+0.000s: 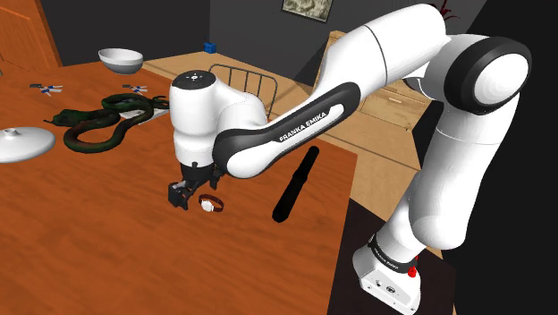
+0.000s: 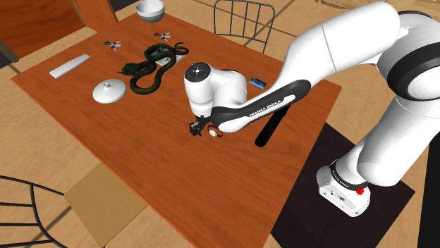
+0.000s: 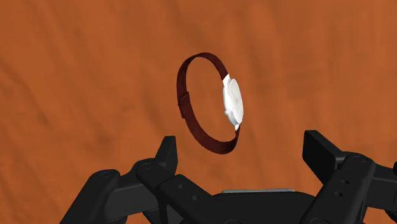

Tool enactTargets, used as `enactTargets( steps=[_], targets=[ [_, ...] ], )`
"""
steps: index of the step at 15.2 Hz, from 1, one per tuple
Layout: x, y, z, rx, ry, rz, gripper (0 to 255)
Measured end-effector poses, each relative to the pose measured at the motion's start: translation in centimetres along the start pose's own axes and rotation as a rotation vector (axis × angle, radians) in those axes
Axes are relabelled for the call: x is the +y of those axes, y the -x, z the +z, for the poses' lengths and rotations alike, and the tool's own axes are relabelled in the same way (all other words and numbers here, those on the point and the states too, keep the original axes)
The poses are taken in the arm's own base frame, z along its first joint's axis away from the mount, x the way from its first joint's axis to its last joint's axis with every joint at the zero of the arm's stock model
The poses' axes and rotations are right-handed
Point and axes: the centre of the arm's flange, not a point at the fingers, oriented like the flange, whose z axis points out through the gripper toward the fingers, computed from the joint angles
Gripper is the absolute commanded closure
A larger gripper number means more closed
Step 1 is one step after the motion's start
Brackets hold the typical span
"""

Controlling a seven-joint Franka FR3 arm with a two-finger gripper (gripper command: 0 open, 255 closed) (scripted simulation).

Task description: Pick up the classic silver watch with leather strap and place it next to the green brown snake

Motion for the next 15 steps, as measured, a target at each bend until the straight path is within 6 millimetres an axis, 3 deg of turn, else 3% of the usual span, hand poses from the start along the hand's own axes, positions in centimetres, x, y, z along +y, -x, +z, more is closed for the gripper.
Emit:
enactTargets(
  steps=[2, 3, 15],
  targets=[
    [0.01, 0.0, 0.01, 0.0, 0.0, 0.0, 0],
    [0.01, 0.0, 0.02, 0.0, 0.0, 0.0, 255],
    [0.08, 0.0, -0.63, 0.0, 0.0, 0.0, 255]
  ],
)
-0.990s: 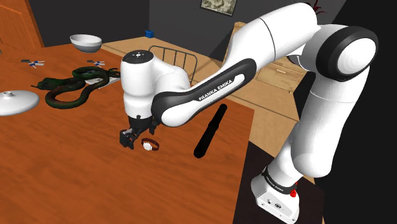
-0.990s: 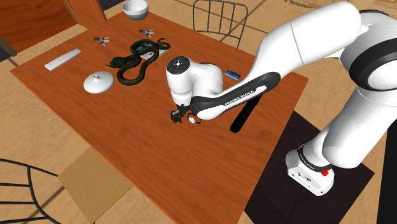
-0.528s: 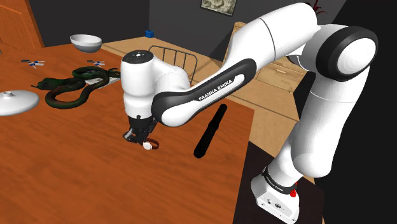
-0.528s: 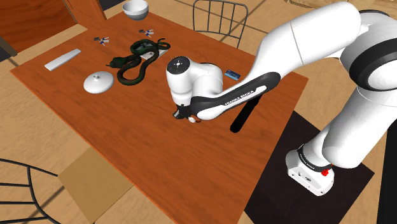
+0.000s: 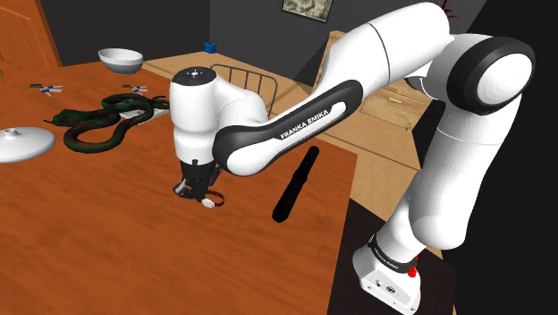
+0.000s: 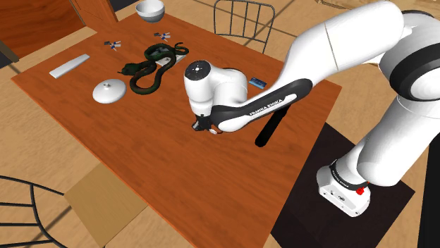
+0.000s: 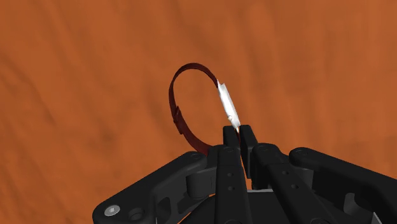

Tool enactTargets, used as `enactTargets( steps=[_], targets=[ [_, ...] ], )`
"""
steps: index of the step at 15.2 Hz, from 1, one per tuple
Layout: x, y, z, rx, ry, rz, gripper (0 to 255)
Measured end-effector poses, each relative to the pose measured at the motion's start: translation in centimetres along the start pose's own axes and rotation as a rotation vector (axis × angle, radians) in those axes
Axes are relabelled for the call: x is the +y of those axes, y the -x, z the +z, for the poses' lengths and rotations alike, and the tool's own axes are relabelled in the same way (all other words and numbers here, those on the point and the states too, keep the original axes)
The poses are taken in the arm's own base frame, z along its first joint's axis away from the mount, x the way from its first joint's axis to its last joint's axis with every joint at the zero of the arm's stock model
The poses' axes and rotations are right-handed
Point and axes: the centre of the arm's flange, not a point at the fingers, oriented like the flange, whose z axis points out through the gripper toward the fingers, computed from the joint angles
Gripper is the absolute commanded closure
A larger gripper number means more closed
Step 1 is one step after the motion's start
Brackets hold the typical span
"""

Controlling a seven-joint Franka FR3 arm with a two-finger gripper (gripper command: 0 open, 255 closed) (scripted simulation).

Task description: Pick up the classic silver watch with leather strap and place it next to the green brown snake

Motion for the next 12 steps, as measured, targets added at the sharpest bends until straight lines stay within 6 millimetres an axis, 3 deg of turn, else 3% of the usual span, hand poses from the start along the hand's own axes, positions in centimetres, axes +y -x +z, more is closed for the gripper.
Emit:
enactTargets(
  steps=[12],
  targets=[
    [0.5, -0.4, -6.1, 0.0, 0.0, 0.0, 255]
  ],
)
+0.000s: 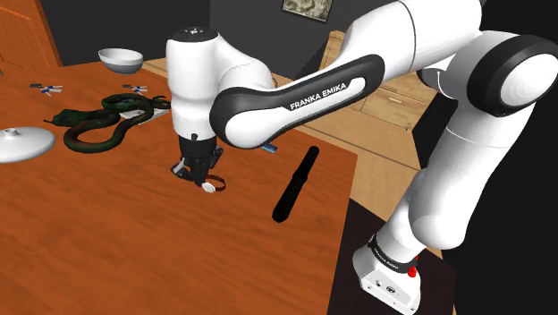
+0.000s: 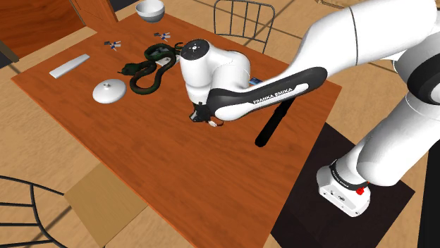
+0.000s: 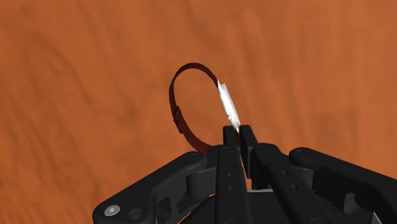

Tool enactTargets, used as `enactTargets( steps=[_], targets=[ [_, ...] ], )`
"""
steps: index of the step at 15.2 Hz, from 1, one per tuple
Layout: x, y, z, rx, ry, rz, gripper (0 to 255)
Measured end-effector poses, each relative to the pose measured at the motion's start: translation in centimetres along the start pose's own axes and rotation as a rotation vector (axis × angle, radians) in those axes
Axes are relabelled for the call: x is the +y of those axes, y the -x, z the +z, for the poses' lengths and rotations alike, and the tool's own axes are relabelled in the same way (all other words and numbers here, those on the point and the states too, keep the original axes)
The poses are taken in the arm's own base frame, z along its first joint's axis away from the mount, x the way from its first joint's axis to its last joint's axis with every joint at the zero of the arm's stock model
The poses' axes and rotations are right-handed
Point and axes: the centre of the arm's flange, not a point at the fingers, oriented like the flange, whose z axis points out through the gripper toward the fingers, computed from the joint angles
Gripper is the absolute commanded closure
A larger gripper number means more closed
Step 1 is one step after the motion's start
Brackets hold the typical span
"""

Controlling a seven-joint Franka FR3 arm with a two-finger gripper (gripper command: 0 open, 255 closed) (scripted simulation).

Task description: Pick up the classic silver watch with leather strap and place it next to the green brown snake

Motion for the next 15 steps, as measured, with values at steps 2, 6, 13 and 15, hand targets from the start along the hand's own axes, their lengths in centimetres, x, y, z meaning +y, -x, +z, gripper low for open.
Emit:
enactTargets(
  steps=[2, 6, 13, 15],
  targets=[
    [0.2, -0.1, -1.0, 0.0, 0.0, 0.0, 255],
    [0.4, -0.4, -3.1, 0.0, 0.0, 0.0, 255],
    [1.5, -1.8, -5.7, 0.0, 0.0, 0.0, 255],
    [2.9, -3.9, -5.5, 0.0, 0.0, 0.0, 255]
  ],
)
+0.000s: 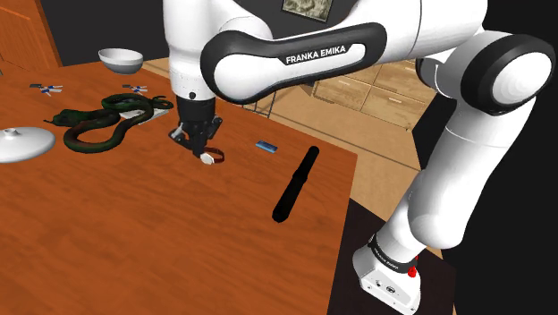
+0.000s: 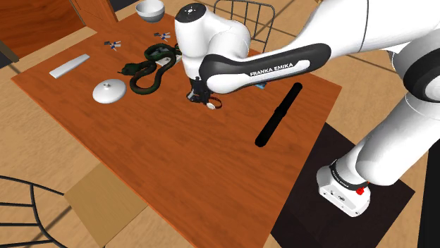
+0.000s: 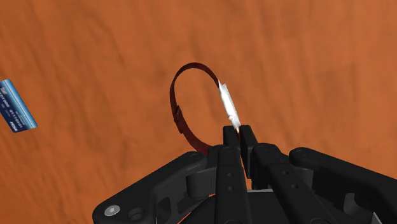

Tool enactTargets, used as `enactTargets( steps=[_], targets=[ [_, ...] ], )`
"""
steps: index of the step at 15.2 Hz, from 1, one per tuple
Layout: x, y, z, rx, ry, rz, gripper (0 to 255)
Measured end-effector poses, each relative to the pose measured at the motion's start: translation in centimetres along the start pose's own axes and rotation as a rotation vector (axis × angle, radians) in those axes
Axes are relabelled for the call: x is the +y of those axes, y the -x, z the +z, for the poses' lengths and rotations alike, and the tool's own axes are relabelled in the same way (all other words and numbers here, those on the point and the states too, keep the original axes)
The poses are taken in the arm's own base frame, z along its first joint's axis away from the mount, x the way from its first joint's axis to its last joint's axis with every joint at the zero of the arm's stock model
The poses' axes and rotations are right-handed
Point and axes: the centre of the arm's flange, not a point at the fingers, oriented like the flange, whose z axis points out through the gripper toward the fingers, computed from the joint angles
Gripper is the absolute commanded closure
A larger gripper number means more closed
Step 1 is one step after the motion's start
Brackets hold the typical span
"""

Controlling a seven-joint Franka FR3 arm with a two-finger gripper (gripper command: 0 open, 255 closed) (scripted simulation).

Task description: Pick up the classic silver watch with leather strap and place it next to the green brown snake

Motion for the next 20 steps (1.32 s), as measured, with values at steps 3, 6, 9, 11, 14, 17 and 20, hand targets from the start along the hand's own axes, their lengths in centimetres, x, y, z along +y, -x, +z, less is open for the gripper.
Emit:
enactTargets(
  steps=[3, 6, 9, 11, 14, 17, 20],
  targets=[
    [2.0, -3.1, 0.5, -0.001, 0.0, 0.0, 255],
    [3.8, -6.4, 1.2, -0.001, 0.0, 0.0, 255],
    [6.3, -9.8, 1.4, 0.0, 0.0, 0.0, 255],
    [7.6, -12.1, 1.6, 0.0, 0.0, 0.0, 255],
    [9.9, -15.4, 2.1, 0.0, -0.001, -0.001, 255],
    [10.9, -17.0, 3.5, 0.0, 0.0, 0.0, 255],
    [10.8, -17.0, 5.1, -0.001, 0.001, 0.0, 255]
  ],
)
